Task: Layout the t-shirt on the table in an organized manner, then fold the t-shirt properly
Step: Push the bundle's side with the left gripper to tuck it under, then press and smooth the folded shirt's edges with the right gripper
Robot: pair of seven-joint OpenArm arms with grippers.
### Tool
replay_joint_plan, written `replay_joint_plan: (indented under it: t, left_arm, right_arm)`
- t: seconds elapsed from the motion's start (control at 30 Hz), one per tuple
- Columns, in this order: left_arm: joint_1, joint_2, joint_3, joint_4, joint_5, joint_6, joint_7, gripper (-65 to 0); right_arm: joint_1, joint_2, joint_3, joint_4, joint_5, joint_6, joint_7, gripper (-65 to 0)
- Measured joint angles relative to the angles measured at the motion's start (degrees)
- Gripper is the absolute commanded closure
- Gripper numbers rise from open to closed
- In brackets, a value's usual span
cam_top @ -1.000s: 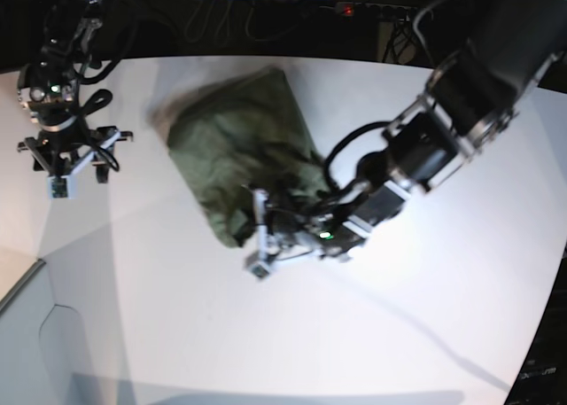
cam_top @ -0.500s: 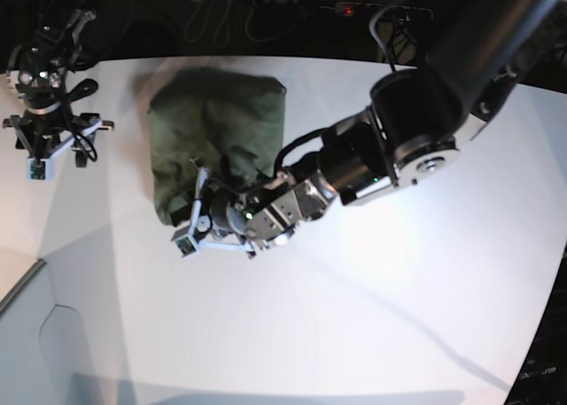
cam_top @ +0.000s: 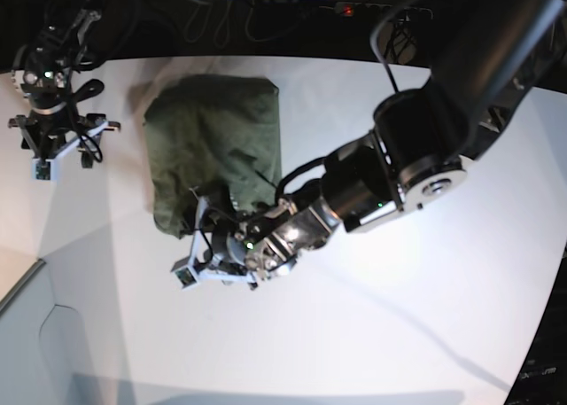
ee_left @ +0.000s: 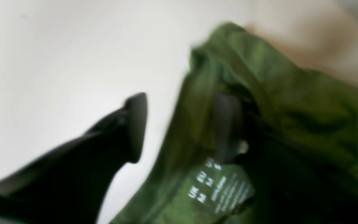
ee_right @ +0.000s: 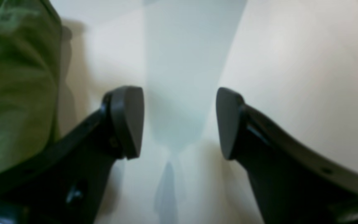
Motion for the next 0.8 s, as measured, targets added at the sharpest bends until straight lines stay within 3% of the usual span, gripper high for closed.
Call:
replay_joint_plan:
  t: [0.2,0.3,0.47,0.57,0.8]
  left_arm:
    - [-0.4,-0.5,0.0,4.9,0.0,0.0,0.0,-40.4]
    - [-1.4,-2.9,-3.4,7.7,-0.5,-0.4,0.0,-40.4]
    - [-1.6,-10.8,-17.1,14.2,-0.2,0.5,1.5,-40.4]
    - [1.9,-15.3,-27.4,19.7,-0.3,0.3,5.6,-40.4]
    - [17.5,-25.6,-53.4,35.1,0.1,0.7,15.8,-40.4]
  right_arm:
    - [-0.2,-0.9,-0.1,3.5,0.0,0.0,-0.2,-36.3]
    - [-1.3,-2.3,-0.2,6.4,0.0,0.1,0.1,-29.7]
    - [-5.5,-4.3,-6.1,10.2,0.2,0.2,0.0,-8.4]
    - [-8.1,-4.2,-10.8,10.3,0.0,0.1,0.0,0.0]
    - [-9.1,-3.9,-16.2,8.0,0.1,0.1,0.2,0.0]
